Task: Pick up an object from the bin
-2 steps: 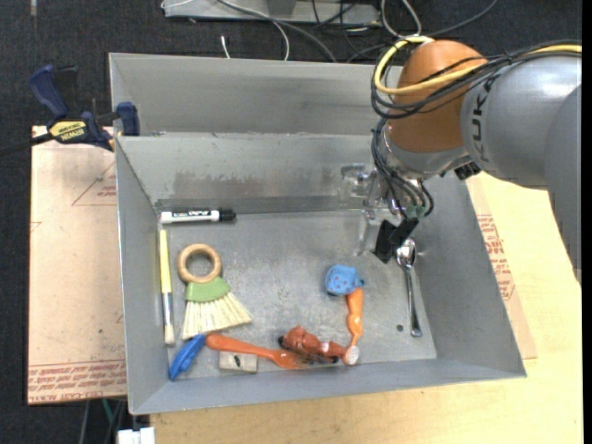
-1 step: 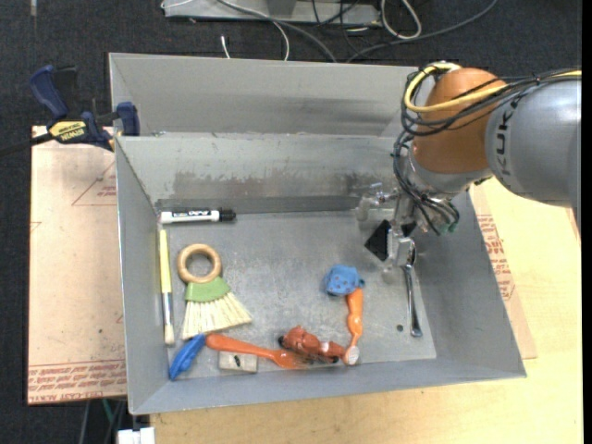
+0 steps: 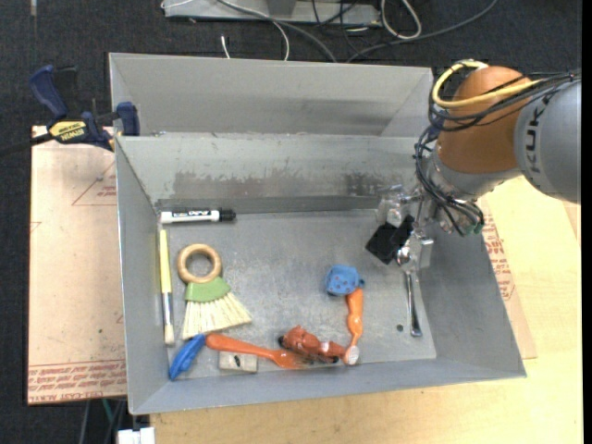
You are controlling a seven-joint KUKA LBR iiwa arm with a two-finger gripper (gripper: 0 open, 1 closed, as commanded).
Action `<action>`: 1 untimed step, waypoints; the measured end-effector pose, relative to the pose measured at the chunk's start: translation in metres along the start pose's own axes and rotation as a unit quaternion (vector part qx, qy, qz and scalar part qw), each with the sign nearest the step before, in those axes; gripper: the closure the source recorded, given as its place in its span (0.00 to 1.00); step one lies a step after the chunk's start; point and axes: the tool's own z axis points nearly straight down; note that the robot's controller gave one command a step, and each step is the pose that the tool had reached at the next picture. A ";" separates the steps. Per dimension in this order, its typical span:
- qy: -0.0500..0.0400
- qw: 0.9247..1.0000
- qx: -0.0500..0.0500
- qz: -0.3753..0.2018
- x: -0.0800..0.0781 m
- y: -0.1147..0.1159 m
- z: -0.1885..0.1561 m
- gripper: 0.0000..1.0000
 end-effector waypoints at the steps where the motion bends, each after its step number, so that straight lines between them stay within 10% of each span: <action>1: 0.000 0.994 0.001 -0.106 0.002 -0.024 0.008 0.00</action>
Offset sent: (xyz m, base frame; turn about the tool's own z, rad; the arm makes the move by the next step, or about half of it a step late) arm 0.0084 -0.0252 -0.0376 -0.1631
